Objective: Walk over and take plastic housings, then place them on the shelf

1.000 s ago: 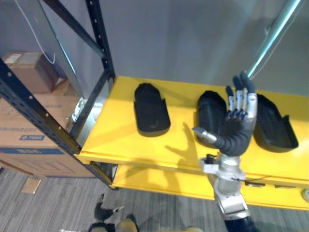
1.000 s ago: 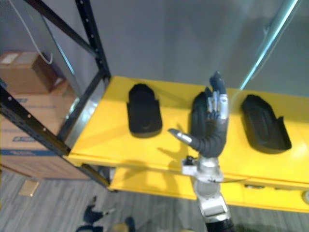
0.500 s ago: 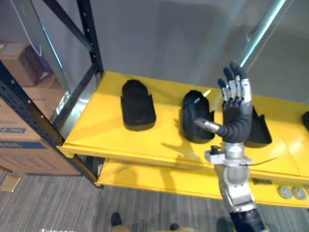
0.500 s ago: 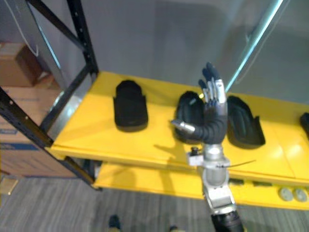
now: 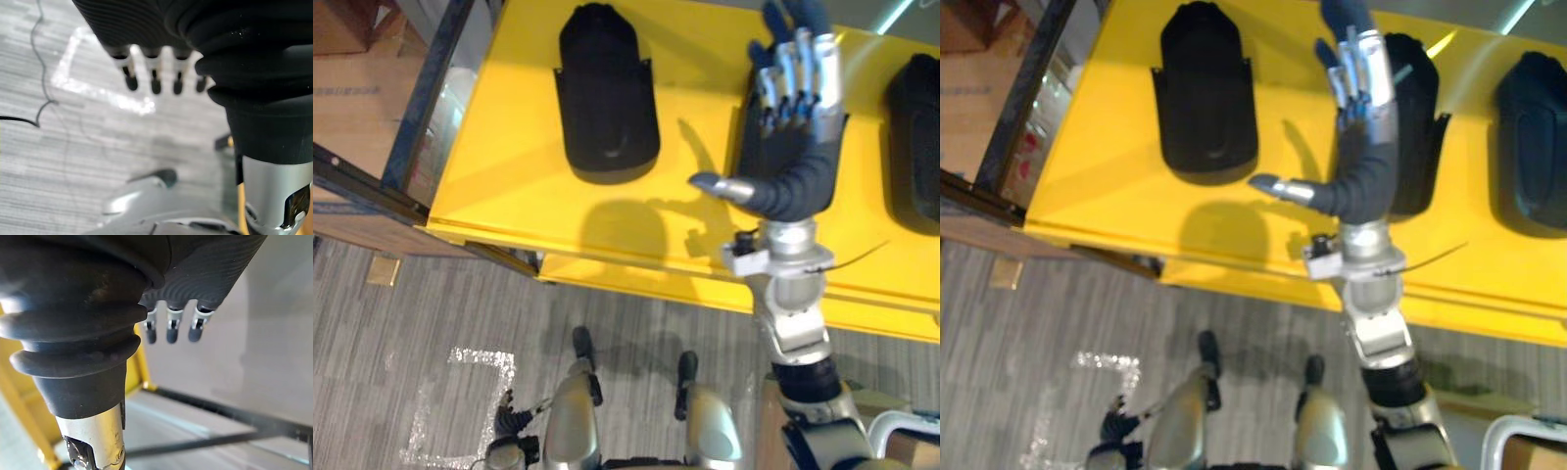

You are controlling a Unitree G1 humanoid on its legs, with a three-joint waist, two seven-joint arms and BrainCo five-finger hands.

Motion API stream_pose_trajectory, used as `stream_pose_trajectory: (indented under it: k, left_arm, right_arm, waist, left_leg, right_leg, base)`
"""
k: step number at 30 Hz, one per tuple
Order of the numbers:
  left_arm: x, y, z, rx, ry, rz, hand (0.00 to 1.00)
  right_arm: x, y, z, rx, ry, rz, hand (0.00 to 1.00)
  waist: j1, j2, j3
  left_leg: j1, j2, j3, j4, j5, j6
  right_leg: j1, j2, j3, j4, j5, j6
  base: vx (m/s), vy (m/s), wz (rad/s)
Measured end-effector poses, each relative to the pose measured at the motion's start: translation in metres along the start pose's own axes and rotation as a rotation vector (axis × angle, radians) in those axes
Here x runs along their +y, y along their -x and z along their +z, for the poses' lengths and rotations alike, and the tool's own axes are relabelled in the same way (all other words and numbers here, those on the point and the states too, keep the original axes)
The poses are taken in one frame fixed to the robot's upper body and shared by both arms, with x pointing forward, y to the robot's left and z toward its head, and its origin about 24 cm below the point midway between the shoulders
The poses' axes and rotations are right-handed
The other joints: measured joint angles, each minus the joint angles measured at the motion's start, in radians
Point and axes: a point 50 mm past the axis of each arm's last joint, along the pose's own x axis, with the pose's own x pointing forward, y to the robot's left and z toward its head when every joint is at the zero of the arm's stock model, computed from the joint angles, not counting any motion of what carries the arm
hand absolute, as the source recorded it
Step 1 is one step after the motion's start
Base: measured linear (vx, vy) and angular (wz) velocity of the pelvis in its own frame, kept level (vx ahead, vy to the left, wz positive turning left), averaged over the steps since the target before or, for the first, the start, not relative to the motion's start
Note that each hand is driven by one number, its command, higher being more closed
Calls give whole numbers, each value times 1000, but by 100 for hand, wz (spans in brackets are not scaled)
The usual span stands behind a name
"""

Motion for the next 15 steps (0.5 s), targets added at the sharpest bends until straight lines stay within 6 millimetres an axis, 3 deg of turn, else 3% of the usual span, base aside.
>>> stream_pose_trajectory:
  k: [6, 11, 15]
  left_arm:
    - [0, 0, -1, 2, -2, -9, 0]
    - [-4, 1, -1, 2, -21, -26, 0]
    - [-6, 1, -1, -2, -26, -34, 0]
  right_arm:
    - [15, -5, 1, 16, -23, 59, 0]
    - [31, -6, -13, 149, -3, 103, 0]
    - [31, -1, -59, 356, 203, 14, 0]
  waist:
    - [8, 0, 0]
    - [8, 4, 0]
    - [15, 8, 2]
  left_leg:
    - [12, -2, -2, -1, 0, 3]
    - [41, -3, 0, -17, 1, 1]
    - [42, -6, -11, -51, 21, -4]
  right_leg:
    - [11, -3, -2, 1, -6, 2]
    - [39, -2, -9, -15, -5, 3]
    - [40, 1, -25, -32, 0, 7]
  base:
    - [6, 1, 1]
    - [6, 0, 0]
    - [7, 1, 9]
